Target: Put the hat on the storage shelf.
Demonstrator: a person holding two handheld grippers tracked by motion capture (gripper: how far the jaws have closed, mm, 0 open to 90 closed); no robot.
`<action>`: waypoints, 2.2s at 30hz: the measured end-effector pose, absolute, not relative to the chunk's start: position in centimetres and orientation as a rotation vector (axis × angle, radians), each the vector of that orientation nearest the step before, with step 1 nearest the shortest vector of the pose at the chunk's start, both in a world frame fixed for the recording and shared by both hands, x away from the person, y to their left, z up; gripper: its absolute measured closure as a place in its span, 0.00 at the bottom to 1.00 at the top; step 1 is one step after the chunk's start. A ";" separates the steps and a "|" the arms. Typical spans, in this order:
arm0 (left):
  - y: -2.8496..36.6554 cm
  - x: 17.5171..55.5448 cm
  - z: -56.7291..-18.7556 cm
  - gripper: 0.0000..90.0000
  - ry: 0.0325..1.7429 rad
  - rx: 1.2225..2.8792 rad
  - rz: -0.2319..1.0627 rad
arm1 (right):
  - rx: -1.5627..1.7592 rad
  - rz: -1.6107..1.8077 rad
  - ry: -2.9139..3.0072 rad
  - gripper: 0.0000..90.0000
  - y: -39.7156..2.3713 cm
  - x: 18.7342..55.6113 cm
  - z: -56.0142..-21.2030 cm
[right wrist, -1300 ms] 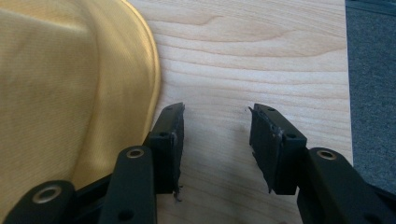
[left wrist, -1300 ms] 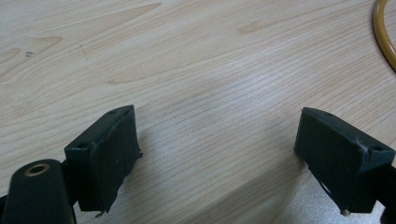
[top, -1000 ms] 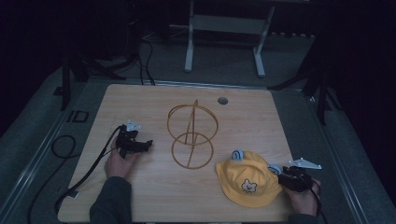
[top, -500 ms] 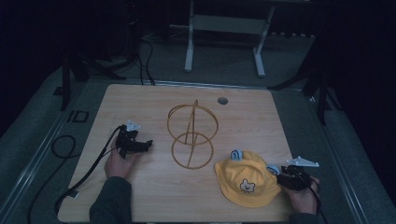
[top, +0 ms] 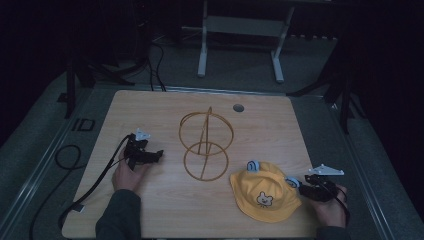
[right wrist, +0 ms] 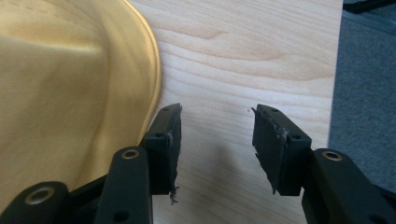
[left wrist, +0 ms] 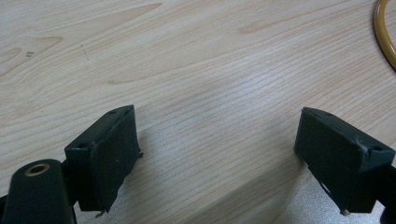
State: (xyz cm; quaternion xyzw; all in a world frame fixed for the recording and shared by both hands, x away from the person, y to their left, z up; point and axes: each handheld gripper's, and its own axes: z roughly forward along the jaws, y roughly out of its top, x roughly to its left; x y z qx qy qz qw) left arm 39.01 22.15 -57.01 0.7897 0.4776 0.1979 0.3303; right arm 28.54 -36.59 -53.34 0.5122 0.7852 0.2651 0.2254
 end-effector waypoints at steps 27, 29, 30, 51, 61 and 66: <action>22.1 39.0 -57.0 0.15 1.250 2.062 0.517 | 1.256 0.680 2.303 0.60 -36.7 29.1 -49.6; 22.1 39.0 -57.0 0.15 1.250 2.062 0.517 | 1.249 0.683 2.317 0.60 -36.6 29.1 -49.3; 22.1 39.0 -57.0 0.15 1.251 2.062 0.517 | 1.241 0.680 2.322 0.60 -36.6 29.1 -49.2; 22.1 39.0 -57.0 0.15 1.250 2.064 0.516 | 1.130 0.684 2.420 0.59 -35.8 29.7 -46.6; 22.1 39.0 -57.0 0.15 1.250 2.064 0.516 | 1.075 0.666 2.446 0.59 -35.2 30.1 -45.0; 22.1 39.0 -57.0 0.15 1.250 2.064 0.516 | 1.045 0.666 2.465 0.59 -34.8 30.3 -44.4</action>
